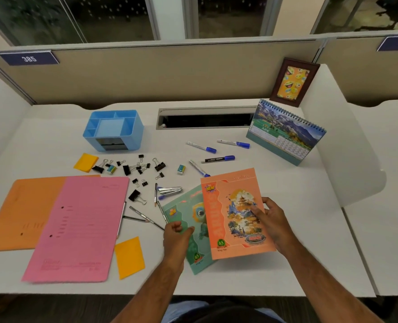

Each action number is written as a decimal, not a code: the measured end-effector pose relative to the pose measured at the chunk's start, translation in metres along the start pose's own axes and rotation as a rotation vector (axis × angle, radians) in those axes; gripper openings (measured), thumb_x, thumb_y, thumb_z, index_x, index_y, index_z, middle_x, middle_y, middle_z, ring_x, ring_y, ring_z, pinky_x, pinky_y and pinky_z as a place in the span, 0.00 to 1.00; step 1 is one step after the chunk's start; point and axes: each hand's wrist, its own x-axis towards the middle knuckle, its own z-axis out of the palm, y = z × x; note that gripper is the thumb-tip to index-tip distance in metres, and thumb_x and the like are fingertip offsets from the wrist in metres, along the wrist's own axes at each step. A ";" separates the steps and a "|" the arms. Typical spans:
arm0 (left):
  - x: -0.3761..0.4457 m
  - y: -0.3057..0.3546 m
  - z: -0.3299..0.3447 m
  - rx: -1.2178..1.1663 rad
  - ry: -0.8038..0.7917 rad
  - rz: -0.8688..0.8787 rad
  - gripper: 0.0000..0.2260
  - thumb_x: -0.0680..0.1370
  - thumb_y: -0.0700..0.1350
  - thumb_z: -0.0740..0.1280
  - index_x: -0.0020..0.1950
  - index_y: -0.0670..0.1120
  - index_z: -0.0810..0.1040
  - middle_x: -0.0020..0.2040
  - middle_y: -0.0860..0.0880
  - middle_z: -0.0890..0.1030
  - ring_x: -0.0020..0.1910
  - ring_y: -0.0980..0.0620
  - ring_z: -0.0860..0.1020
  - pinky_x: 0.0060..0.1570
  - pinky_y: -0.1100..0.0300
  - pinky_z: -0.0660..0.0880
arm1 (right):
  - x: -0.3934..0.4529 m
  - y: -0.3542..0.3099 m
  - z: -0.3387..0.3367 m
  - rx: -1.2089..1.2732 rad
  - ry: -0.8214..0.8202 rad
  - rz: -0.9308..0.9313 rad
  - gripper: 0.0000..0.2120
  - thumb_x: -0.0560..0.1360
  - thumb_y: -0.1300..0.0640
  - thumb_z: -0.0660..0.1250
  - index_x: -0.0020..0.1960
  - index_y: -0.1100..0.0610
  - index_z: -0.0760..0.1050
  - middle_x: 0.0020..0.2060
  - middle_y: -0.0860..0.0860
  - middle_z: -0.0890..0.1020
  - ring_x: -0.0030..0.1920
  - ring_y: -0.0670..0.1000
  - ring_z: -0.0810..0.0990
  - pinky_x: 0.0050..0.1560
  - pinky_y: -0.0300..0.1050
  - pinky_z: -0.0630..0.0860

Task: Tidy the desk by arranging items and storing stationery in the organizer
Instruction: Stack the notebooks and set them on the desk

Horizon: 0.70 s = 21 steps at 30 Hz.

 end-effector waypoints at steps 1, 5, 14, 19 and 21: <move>0.000 -0.004 0.001 0.040 0.018 0.002 0.17 0.72 0.42 0.79 0.54 0.52 0.74 0.56 0.44 0.79 0.53 0.46 0.82 0.52 0.46 0.82 | 0.001 0.001 -0.002 -0.003 0.001 0.000 0.14 0.78 0.52 0.72 0.61 0.52 0.76 0.48 0.54 0.88 0.45 0.59 0.88 0.48 0.65 0.83; -0.005 -0.003 0.009 0.223 0.105 0.062 0.21 0.71 0.46 0.80 0.57 0.53 0.73 0.59 0.49 0.74 0.59 0.47 0.76 0.59 0.46 0.79 | 0.002 0.001 -0.006 -0.006 -0.001 -0.003 0.14 0.78 0.53 0.72 0.61 0.53 0.76 0.48 0.54 0.88 0.45 0.59 0.88 0.48 0.66 0.83; -0.001 0.011 0.020 0.252 0.243 0.025 0.29 0.73 0.47 0.79 0.68 0.43 0.71 0.66 0.43 0.69 0.66 0.42 0.70 0.62 0.47 0.74 | 0.002 0.008 -0.016 -0.019 -0.016 0.002 0.14 0.78 0.53 0.71 0.62 0.52 0.76 0.48 0.54 0.88 0.45 0.59 0.88 0.48 0.65 0.83; 0.008 0.015 0.022 0.284 0.255 0.035 0.30 0.72 0.47 0.80 0.68 0.42 0.71 0.66 0.42 0.70 0.65 0.41 0.72 0.61 0.46 0.76 | 0.001 0.010 -0.023 -0.020 -0.006 0.005 0.14 0.79 0.53 0.71 0.63 0.51 0.75 0.49 0.54 0.88 0.45 0.58 0.88 0.47 0.64 0.84; 0.014 0.015 0.024 0.300 0.254 0.036 0.30 0.70 0.48 0.80 0.67 0.42 0.71 0.65 0.42 0.71 0.64 0.41 0.73 0.62 0.44 0.77 | 0.001 0.011 -0.025 -0.026 -0.004 0.006 0.14 0.79 0.53 0.71 0.63 0.51 0.75 0.48 0.54 0.88 0.45 0.58 0.88 0.46 0.63 0.84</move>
